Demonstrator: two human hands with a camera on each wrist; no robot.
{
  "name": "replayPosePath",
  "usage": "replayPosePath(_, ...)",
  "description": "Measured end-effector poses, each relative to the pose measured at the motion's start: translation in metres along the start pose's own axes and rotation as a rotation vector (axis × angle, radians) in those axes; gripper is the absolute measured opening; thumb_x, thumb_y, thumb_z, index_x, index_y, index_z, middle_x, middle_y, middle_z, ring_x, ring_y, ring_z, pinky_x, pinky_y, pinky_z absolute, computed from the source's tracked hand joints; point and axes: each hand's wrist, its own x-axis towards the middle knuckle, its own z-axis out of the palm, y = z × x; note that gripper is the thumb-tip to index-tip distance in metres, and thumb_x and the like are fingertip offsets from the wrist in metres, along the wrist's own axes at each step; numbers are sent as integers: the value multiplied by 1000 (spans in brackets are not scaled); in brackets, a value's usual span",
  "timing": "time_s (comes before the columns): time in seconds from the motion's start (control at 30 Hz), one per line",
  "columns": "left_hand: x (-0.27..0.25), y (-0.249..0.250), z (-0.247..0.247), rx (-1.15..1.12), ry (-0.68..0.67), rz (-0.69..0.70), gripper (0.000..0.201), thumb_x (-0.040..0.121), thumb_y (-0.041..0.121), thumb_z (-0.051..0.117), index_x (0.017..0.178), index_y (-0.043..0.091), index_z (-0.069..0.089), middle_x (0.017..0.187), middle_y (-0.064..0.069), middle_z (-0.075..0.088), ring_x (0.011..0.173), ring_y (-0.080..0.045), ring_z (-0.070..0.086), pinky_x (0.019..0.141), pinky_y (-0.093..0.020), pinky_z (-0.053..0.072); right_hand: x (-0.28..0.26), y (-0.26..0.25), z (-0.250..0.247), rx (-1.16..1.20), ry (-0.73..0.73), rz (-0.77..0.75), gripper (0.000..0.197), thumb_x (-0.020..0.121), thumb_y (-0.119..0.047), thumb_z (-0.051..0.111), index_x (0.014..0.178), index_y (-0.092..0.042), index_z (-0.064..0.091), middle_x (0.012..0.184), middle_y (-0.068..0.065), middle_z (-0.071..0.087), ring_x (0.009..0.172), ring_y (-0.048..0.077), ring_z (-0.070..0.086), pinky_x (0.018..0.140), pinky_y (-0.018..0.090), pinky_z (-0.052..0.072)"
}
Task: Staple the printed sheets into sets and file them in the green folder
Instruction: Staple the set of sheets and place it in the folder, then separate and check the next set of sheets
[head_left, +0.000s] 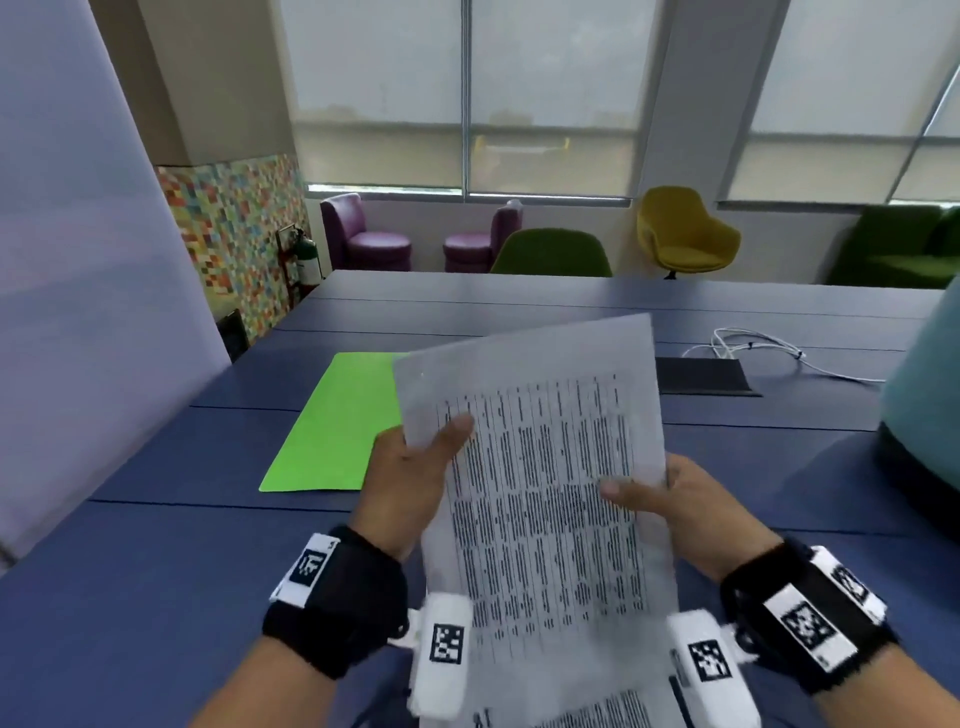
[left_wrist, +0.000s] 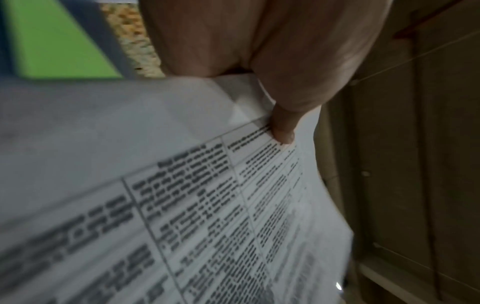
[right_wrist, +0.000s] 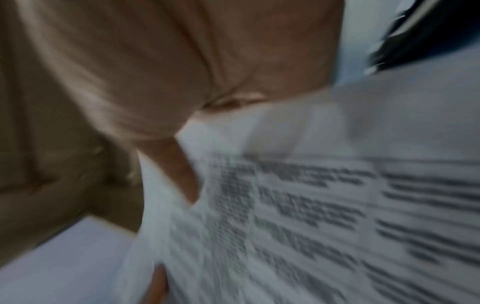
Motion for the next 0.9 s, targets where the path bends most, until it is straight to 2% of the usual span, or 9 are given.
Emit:
replayPosePath(0.13, 0, 83, 13, 58, -13, 393, 20, 80, 23, 70, 80, 43, 75, 82, 28, 73, 86, 8, 68, 79, -14, 53, -15, -48, 26, -28, 247, -393, 14, 73, -13, 75, 86, -17, 79, 92, -3, 79, 90, 13, 75, 83, 26, 58)
replayPosePath(0.23, -8, 103, 14, 32, -77, 524, 25, 74, 25, 70, 77, 50, 74, 81, 30, 72, 85, 10, 67, 75, -9, 51, -23, -59, 26, 24, 212, -577, 24, 72, -12, 73, 85, -31, 81, 94, -10, 79, 91, 8, 74, 81, 23, 59)
replayPosePath(0.3, -12, 80, 12, 57, -78, 416, 19, 74, 20, 72, 75, 39, 76, 77, 30, 72, 80, 12, 67, 73, -9, 52, -21, -40, 22, -62, 219, -495, 24, 72, -17, 74, 85, -37, 80, 94, -10, 79, 91, 8, 73, 80, 23, 59)
replayPosePath(0.37, -16, 30, 3, 133, -67, 197, 17, 75, 15, 77, 77, 31, 74, 78, 25, 73, 78, 9, 67, 75, -13, 54, -13, -1, 15, -135, 194, -267, 16, 77, -15, 76, 87, -27, 80, 93, -8, 79, 92, 12, 74, 76, 21, 57)
replayPosePath(0.47, -18, -57, -24, 376, -296, -175, 13, 80, 33, 77, 93, 31, 76, 98, 11, 77, 94, -7, 70, 94, -39, 55, -3, 57, 7, -185, 92, 20, 9, 89, -10, 69, 96, -12, 76, 98, 4, 79, 97, 22, 73, 74, 22, 57)
replayPosePath(0.53, -18, -89, -31, 477, -356, -302, 16, 92, 30, 64, 103, 26, 74, 102, 9, 76, 101, -11, 69, 93, -33, 54, 8, 74, 4, -191, 129, 86, 10, 93, -10, 65, 96, -8, 74, 96, 7, 79, 88, 17, 75, 70, 23, 57)
replayPosePath(0.7, 28, -89, -7, 395, -5, -268, 19, 99, 23, 51, 99, 10, 65, 86, -7, 68, 74, -25, 63, 57, -25, 52, 56, 59, 7, -97, 332, 40, 15, 100, -15, 57, 107, -8, 69, 90, 6, 75, 72, 24, 71, 50, 29, 55)
replayPosePath(0.8, 70, -86, 6, 507, 132, -154, 23, 99, 25, 50, 102, 5, 63, 100, -15, 70, 88, -30, 64, 76, -31, 51, 86, 38, 5, -139, 431, 41, 18, 101, -17, 56, 106, -4, 66, 78, 10, 63, 52, 20, 52, 38, 23, 43)
replayPosePath(0.9, 101, -82, 9, 549, 200, -125, 24, 97, 26, 53, 87, 5, 60, 95, -21, 68, 84, -32, 63, 77, -35, 49, 107, 18, 4, -136, 464, 20, 15, 100, -17, 57, 103, -6, 65, 85, 12, 63, 56, 19, 51, 37, 21, 41)
